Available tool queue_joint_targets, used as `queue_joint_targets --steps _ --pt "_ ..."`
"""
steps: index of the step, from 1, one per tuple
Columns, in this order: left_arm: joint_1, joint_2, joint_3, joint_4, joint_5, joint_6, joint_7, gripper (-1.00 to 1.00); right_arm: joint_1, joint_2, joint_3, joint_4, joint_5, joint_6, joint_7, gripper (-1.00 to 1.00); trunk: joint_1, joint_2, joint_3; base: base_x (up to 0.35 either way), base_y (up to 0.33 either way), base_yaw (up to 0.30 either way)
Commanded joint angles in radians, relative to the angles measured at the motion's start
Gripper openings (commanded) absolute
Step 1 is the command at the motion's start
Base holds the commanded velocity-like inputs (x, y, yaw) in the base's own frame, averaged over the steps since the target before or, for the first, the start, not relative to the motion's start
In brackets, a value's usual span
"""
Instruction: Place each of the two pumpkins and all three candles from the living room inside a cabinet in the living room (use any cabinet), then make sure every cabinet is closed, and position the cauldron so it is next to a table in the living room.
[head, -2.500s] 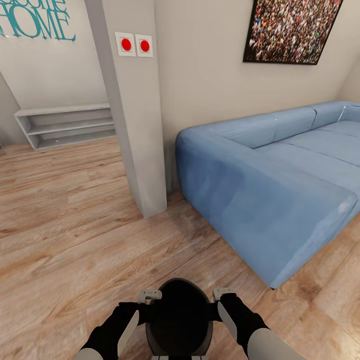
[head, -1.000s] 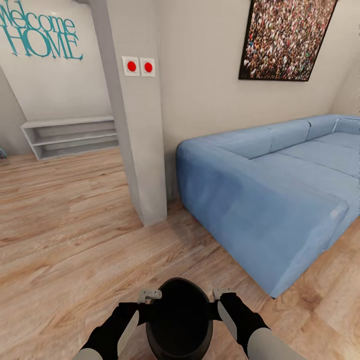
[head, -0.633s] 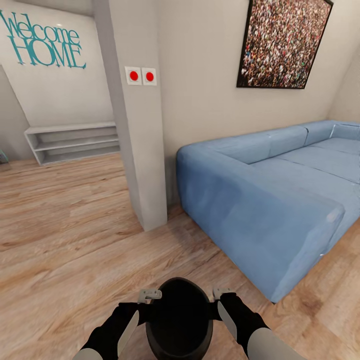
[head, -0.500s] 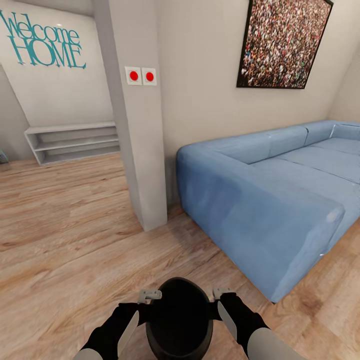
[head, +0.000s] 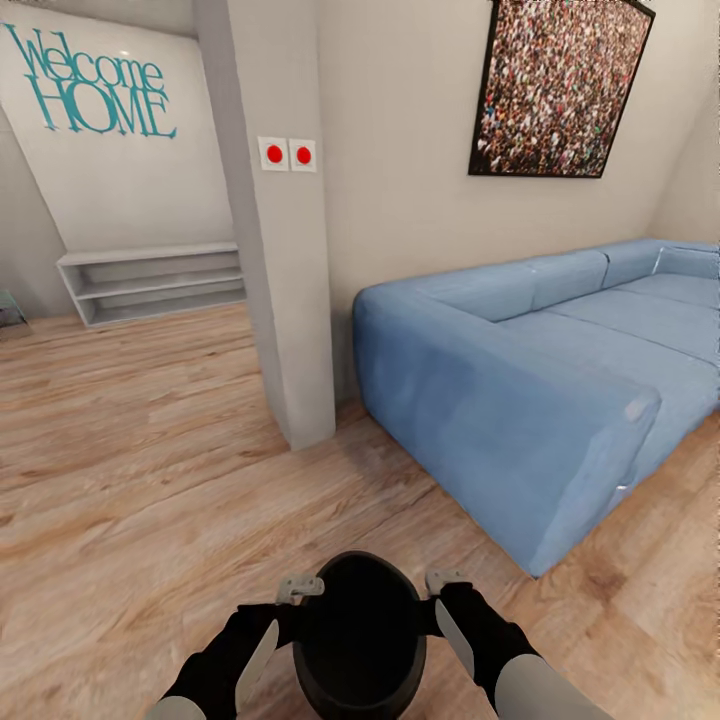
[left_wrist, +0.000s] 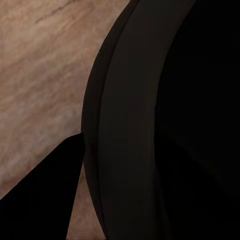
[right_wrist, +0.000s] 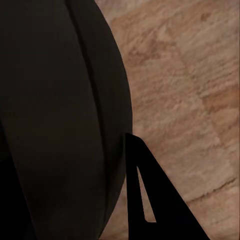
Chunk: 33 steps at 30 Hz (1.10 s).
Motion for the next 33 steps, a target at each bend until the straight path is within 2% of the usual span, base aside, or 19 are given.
queue_joint_targets --steps 1,11,23,33 --pt "-0.001 0.007 0.001 -0.004 -0.023 -0.004 0.014 -1.0 0.0 -0.001 0.013 0.001 -0.023 0.006 -0.007 -1.0 -0.001 0.0 -0.001 -0.268 0.0 0.0" --pt "-0.001 0.007 0.001 -0.004 -0.022 -0.004 0.014 -1.0 0.0 -0.001 0.013 0.0 -0.023 0.005 -0.007 -1.0 -0.001 0.0 -0.001 -0.24 0.0 0.0" --pt "-0.001 0.008 0.001 -0.019 -0.021 -0.004 0.014 -1.0 0.0 -0.001 0.013 0.0 -0.023 0.005 -0.007 -1.0 -0.001 0.0 -0.001 -0.022 0.0 0.0" --pt "0.0 0.008 0.002 -0.025 -0.02 -0.002 0.015 -1.0 0.0 -0.001 0.013 0.0 -0.023 0.005 -0.007 -1.0 -0.005 0.002 0.038 0.0 0.0 0.0"
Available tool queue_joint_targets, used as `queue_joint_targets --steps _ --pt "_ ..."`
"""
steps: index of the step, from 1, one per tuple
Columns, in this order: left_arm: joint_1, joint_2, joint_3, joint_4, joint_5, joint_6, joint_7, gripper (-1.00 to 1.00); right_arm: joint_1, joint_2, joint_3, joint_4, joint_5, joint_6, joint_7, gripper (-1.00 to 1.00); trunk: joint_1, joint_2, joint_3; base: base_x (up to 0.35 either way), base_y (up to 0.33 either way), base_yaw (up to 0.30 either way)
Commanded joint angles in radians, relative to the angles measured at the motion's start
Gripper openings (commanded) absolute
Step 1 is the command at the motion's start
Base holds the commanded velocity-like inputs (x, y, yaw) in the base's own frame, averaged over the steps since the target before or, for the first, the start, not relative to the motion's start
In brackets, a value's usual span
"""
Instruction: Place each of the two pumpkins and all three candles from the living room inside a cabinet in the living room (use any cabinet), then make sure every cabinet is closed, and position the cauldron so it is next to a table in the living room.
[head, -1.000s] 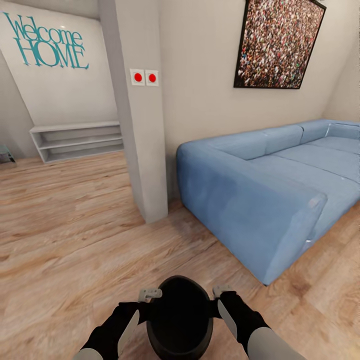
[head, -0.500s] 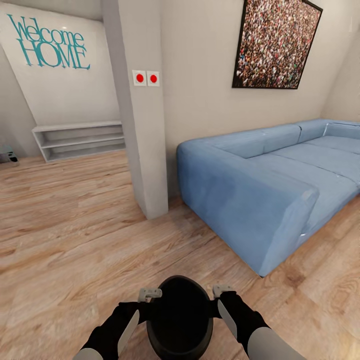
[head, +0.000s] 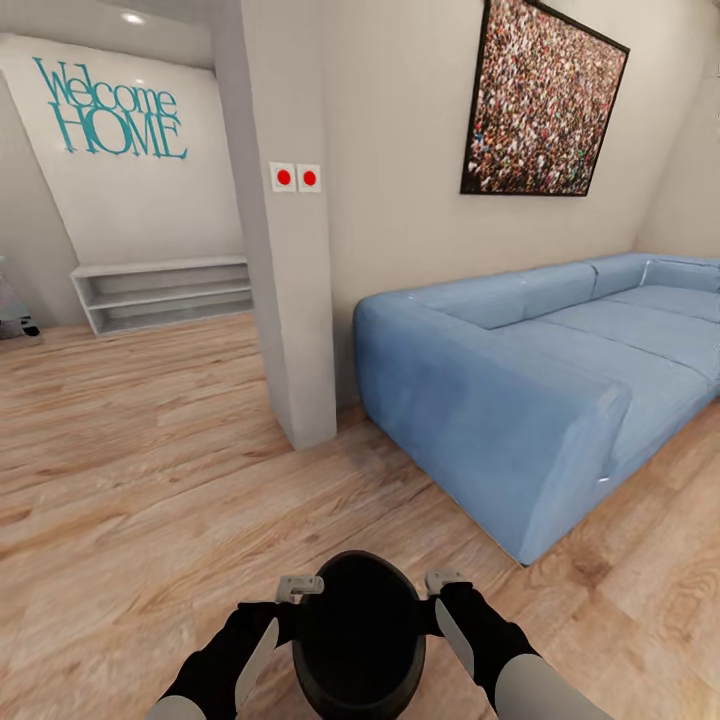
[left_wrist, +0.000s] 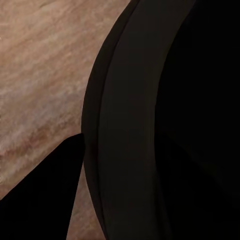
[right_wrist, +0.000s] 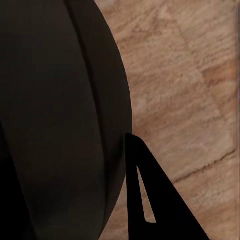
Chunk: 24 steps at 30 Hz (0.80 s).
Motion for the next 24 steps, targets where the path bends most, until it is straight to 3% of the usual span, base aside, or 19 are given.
queue_joint_targets --steps 1,6,24 --pt "-0.001 0.006 0.01 -0.011 -0.027 -0.016 0.005 -1.0 0.0 -0.001 0.012 0.001 -0.016 0.005 -0.008 -1.0 -0.001 0.0 0.003 0.0 0.0 0.0" --pt "-0.001 0.006 0.01 -0.011 -0.027 -0.015 -0.001 -1.0 0.0 -0.001 0.012 0.001 -0.016 0.005 -0.008 -1.0 -0.003 0.001 0.022 0.0 0.0 0.0" --pt "-0.002 0.004 0.007 -0.013 -0.032 -0.011 -0.008 -1.0 0.0 -0.001 0.012 0.001 -0.016 0.005 -0.006 -1.0 -0.072 0.127 0.079 0.0 0.0 0.0"
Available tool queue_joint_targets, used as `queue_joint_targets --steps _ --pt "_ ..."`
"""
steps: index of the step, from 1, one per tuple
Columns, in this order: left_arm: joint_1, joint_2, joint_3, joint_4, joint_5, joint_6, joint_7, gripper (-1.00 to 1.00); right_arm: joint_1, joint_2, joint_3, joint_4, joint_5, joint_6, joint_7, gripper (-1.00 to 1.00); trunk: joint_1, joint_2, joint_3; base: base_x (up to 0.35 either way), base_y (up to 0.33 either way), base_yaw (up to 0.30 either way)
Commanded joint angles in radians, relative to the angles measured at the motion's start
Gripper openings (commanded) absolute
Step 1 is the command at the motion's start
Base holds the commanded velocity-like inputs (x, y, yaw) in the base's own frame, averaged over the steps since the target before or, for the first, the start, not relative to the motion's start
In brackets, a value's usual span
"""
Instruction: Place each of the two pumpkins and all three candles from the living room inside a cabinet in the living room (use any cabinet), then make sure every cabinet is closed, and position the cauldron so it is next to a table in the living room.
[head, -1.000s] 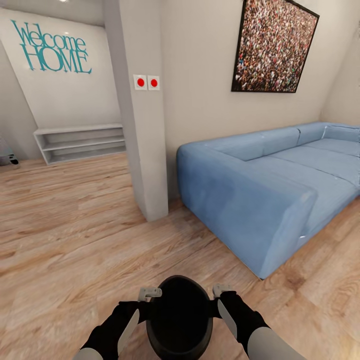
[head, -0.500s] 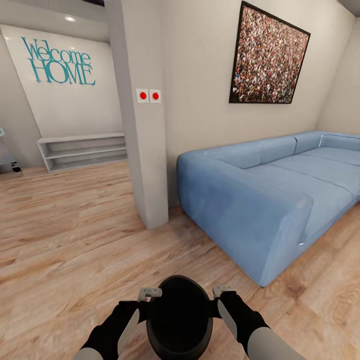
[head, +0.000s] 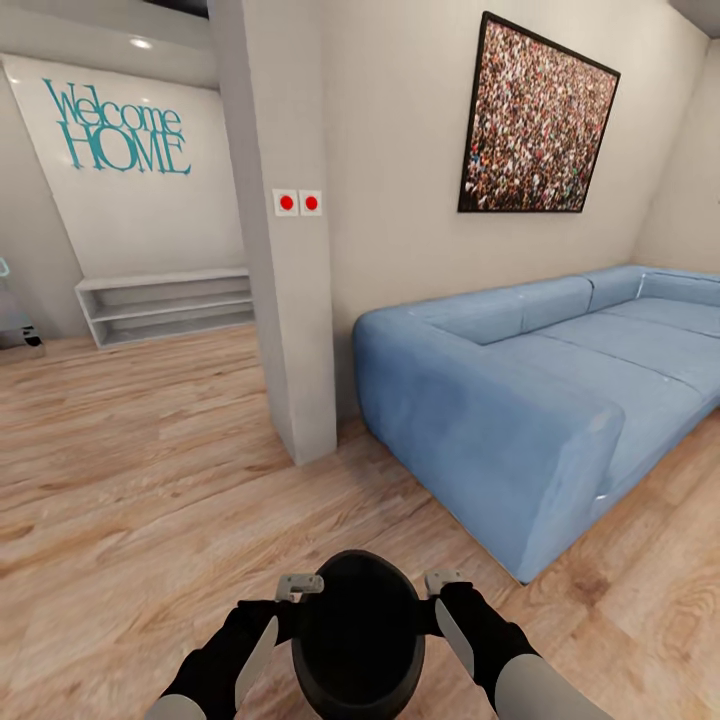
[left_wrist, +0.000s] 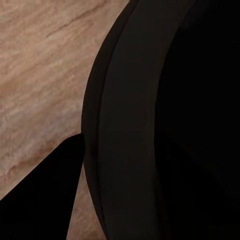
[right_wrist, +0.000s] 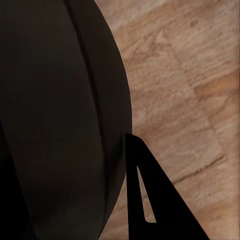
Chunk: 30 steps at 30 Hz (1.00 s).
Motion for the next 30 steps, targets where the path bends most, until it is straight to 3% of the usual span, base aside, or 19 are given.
queue_joint_targets --steps 1,11,19,30 --pt "-0.001 0.004 -0.004 -0.004 -0.005 -0.023 0.003 -1.0 0.0 -0.002 0.015 0.002 -0.011 0.005 -0.008 -1.0 -0.004 0.007 0.002 0.0 0.0 0.0" --pt "-0.001 0.003 -0.005 -0.005 -0.003 -0.017 0.002 -1.0 0.0 -0.002 0.015 0.002 -0.011 0.005 -0.008 -1.0 -0.043 0.077 0.034 -0.047 0.0 0.0" --pt "-0.001 0.002 -0.003 -0.011 -0.002 -0.016 0.002 -1.0 0.0 -0.002 0.015 0.002 -0.011 0.005 -0.008 -1.0 -0.073 0.133 0.059 -0.309 0.0 -0.02" --pt "-0.001 0.001 -0.003 -0.026 -0.002 -0.016 0.002 -1.0 0.0 -0.001 0.015 0.002 -0.011 0.006 -0.008 -1.0 -0.115 0.21 0.093 -0.332 0.0 -0.228"
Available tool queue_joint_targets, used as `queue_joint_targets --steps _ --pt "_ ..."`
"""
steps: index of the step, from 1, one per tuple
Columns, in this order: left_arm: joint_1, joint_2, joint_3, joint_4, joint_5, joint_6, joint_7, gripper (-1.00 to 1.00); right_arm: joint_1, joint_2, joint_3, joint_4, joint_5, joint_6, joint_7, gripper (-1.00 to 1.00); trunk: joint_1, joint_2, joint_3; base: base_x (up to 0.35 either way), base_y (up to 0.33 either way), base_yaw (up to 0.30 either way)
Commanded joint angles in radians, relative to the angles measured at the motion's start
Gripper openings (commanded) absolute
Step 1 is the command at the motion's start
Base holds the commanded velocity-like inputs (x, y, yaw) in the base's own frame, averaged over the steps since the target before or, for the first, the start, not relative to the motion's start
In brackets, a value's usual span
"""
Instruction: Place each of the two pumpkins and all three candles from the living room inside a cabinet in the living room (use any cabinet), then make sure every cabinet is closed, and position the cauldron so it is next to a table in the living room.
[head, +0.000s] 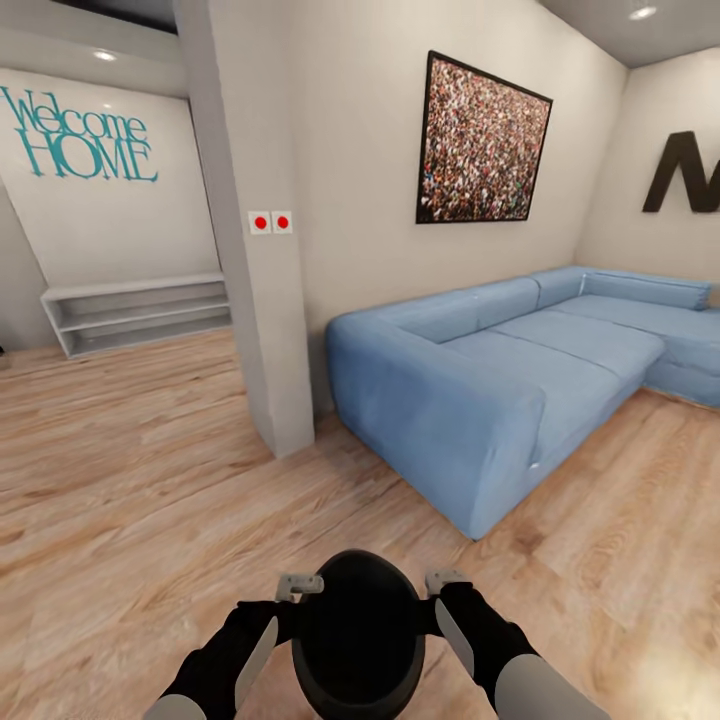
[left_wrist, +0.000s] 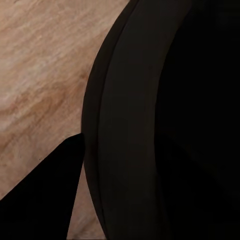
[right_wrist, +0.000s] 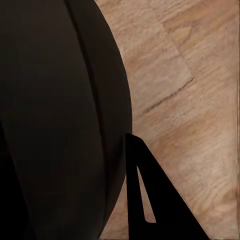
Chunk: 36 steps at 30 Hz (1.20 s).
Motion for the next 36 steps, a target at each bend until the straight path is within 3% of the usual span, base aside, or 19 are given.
queue_joint_targets --steps 1,7,17,36 --pt "-0.001 0.002 -0.005 -0.031 -0.002 -0.01 0.004 -1.0 0.0 -0.002 0.016 0.002 -0.016 0.005 -0.008 -1.0 -0.005 0.007 0.002 -0.332 0.0 -0.25" --pt "-0.001 0.002 -0.005 -0.032 -0.002 -0.01 0.004 -1.0 0.0 -0.002 0.016 0.002 -0.016 0.006 -0.008 -1.0 -0.028 0.049 0.021 -0.332 0.0 -0.251" --pt "-0.001 0.002 -0.005 -0.043 -0.002 -0.01 0.004 -1.0 0.0 -0.002 0.016 0.002 -0.016 0.006 -0.008 -1.0 -0.028 0.049 0.024 -0.301 0.0 -0.251" --pt "0.0 0.005 -0.005 -0.057 0.0 -0.009 0.004 -1.0 0.0 -0.002 0.016 0.002 -0.016 0.006 -0.008 -1.0 -0.028 0.049 0.033 -0.02 0.0 -0.251"
